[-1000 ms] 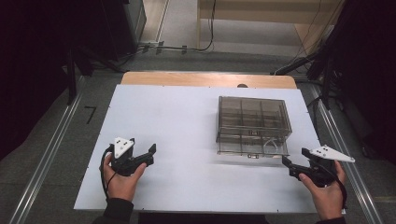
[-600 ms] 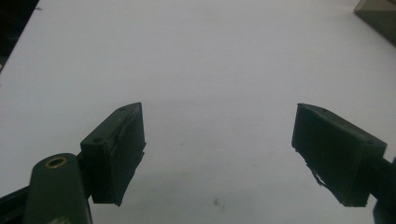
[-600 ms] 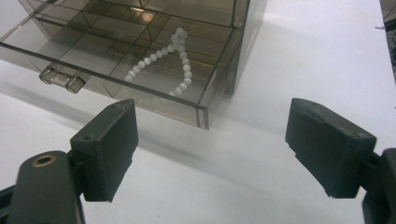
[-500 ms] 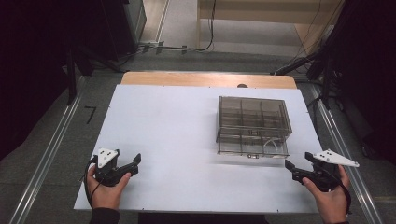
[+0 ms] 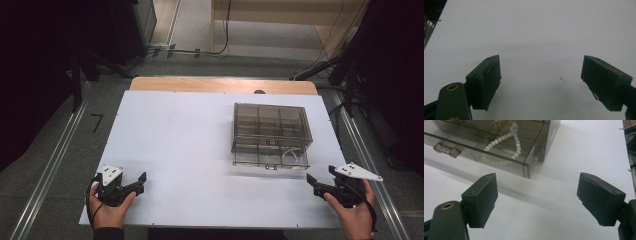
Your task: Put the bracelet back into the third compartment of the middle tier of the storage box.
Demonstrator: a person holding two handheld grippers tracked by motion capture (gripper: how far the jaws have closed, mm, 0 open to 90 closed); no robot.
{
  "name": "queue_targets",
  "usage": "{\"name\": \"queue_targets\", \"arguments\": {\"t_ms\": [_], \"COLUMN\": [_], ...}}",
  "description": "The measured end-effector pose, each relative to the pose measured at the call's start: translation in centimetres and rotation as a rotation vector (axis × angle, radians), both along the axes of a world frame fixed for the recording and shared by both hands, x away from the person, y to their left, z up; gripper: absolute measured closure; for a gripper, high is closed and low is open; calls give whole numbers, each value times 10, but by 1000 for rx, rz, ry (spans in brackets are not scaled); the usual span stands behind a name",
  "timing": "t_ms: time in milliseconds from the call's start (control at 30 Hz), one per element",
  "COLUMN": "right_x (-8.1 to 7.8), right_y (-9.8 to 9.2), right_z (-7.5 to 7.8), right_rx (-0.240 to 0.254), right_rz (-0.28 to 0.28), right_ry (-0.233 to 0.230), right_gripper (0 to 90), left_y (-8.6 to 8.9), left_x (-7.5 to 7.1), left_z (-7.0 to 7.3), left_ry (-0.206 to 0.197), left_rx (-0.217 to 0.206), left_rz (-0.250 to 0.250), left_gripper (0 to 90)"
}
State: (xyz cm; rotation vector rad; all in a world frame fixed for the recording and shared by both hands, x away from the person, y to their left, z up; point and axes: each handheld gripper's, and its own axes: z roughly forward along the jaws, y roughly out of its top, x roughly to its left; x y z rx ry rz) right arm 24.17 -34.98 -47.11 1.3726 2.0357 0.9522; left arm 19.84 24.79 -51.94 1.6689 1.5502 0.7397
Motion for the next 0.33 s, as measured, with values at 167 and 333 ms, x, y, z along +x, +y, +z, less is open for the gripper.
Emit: {"name": "queue_targets", "arguments": {"t_ms": [167,333], "right_x": [-1,-1], "right_y": [-1,-2], "right_z": [-1,-3], "right_rx": [-1,-4], "right_rz": [-6,-9], "right_ry": [2,7], "right_gripper": [153,154], "left_y": [-3,-5], "left_x": [4,9], "left_z": [-1,-3], "left_ry": [35,93], "left_rx": [33,45], "left_rz": [0,-2], "left_gripper": [148,120]}}
